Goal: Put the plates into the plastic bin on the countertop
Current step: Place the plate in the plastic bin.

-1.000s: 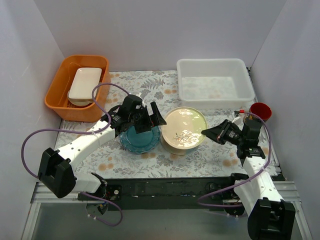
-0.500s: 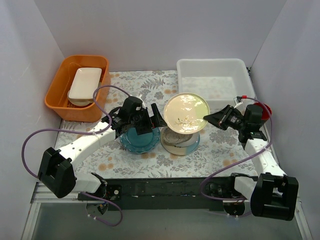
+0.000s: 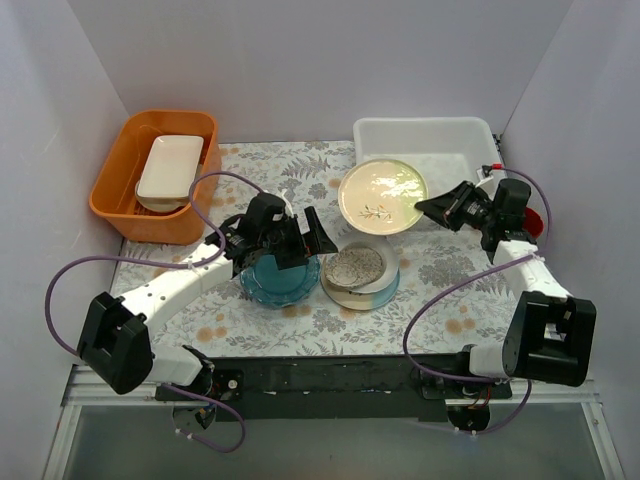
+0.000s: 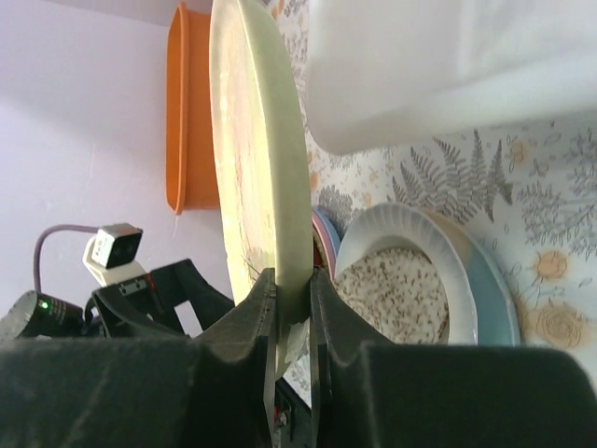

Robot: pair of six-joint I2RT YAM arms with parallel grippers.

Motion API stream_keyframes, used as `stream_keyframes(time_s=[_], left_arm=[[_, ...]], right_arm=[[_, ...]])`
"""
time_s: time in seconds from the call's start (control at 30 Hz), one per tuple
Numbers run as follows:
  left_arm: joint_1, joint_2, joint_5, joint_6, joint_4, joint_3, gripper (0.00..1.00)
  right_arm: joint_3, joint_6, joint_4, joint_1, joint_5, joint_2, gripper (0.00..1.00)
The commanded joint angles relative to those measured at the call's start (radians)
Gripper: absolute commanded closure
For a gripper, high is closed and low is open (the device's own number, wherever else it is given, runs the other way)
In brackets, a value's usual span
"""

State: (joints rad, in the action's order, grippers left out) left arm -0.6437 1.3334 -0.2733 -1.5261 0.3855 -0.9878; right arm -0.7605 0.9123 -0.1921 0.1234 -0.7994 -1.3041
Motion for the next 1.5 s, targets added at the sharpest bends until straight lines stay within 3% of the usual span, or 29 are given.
stream_keyframes(time_s=[0.0,0.83,1.47], left_arm=[[-0.004,-0.004,-0.026,0.000,-0.033,0.031,0.02],[-0.004,0.000,-0.060,0.027,-0.077,0.103,0.02],[-0.004,0.003,-0.072,0.024,-0.092,0.129,0.02]], right_arm=[[-0.143,0.020,-0.127,0.016,-0.057,-0.037,0.99],[-0.462,0.000,-0.055,0.065,0.032,-0.377,0.99],[-0.606,0.020,-0.010,0.091,0.049,-0.475,0.99]])
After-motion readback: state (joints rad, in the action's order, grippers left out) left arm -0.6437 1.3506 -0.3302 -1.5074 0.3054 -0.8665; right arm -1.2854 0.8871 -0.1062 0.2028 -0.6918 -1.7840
